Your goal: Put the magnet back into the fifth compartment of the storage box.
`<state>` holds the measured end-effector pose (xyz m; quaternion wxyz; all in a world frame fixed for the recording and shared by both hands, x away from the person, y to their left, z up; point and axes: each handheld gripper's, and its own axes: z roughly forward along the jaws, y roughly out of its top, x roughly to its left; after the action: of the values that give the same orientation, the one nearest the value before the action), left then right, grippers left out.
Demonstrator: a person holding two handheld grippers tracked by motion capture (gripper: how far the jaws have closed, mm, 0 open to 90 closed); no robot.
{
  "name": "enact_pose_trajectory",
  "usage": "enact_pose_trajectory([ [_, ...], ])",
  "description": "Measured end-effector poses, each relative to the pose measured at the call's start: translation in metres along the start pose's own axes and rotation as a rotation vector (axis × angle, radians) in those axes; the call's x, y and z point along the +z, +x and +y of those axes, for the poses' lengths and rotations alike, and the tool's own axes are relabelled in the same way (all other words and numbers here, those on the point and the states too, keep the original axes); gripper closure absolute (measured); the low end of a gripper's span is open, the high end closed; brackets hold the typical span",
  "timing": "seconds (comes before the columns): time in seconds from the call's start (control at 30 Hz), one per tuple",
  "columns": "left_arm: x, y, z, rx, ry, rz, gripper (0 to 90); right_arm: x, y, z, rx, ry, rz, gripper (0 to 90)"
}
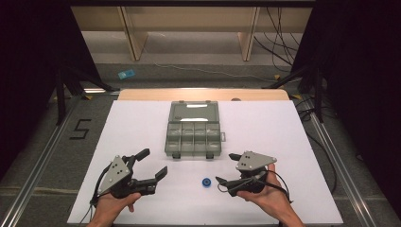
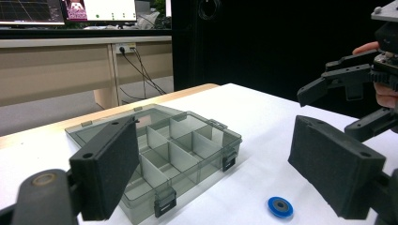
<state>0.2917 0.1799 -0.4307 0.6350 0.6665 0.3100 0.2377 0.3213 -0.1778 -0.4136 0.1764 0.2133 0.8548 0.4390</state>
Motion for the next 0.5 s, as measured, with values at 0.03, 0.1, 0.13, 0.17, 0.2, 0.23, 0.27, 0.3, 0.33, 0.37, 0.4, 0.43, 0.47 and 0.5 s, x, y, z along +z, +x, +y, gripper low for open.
enact_pose_trajectory([
  [0.03, -0.001, 0.000, 0.000, 0.001, 0.011, 0.007, 15.5, 0.002, 0.000, 0.002, -0.007, 0.017, 0.007, 18.4],
  [0.1, -0.001, 0.000, 0.000, 0.001, 0.011, 0.007, 15.5, 0.005, 0.000, 0.005, -0.018, 0.046, 0.019, 18.8],
  [0.13, -0.001, 0.000, 0.000, 0.001, 0.011, 0.007, 15.6, 0.007, 0.000, 0.006, -0.027, 0.056, 0.029, 18.8],
  [0.17, -0.001, 0.000, 0.000, 0.001, 0.010, 0.007, 15.6, 0.009, 0.000, 0.007, -0.028, 0.069, 0.033, 18.9],
  [0.2, -0.001, 0.000, 0.000, 0.002, 0.011, 0.007, 15.6, 0.010, 0.000, 0.008, -0.035, 0.083, 0.036, 18.9],
  [0.23, -0.001, 0.000, 0.000, 0.002, 0.010, 0.007, 15.6, 0.012, 0.000, 0.009, -0.033, 0.096, 0.041, 19.0],
  [0.27, -0.001, 0.000, 0.000, 0.002, 0.010, 0.006, 15.6, 0.013, -0.001, 0.010, -0.038, 0.107, 0.047, 19.0],
  [0.3, -0.001, 0.000, 0.001, 0.002, 0.010, 0.006, 15.5, 0.014, -0.001, 0.010, -0.039, 0.116, 0.047, 19.0],
  [0.33, -0.001, 0.000, 0.001, 0.002, 0.010, 0.007, 15.6, 0.016, -0.001, 0.011, -0.044, 0.122, 0.049, 19.2],
  [0.37, -0.001, 0.000, 0.001, 0.002, 0.010, 0.006, 15.6, 0.016, -0.001, 0.013, -0.044, 0.133, 0.054, 19.4],
  [0.4, -0.001, 0.000, 0.001, 0.002, 0.010, 0.007, 15.6, 0.017, -0.001, 0.013, -0.048, 0.135, 0.053, 19.5],
  [0.43, -0.001, 0.000, 0.001, 0.002, 0.010, 0.007, 15.6, 0.018, -0.001, 0.014, -0.049, 0.143, 0.052, 19.6],
  [0.47, -0.001, 0.000, 0.001, 0.002, 0.009, 0.006, 15.6, 0.019, -0.002, 0.015, -0.049, 0.150, 0.056, 19.6],
  [0.5, -0.001, 0.000, 0.001, 0.002, 0.010, 0.007, 15.5, 0.021, -0.002, 0.016, -0.051, 0.159, 0.060, 19.6],
])
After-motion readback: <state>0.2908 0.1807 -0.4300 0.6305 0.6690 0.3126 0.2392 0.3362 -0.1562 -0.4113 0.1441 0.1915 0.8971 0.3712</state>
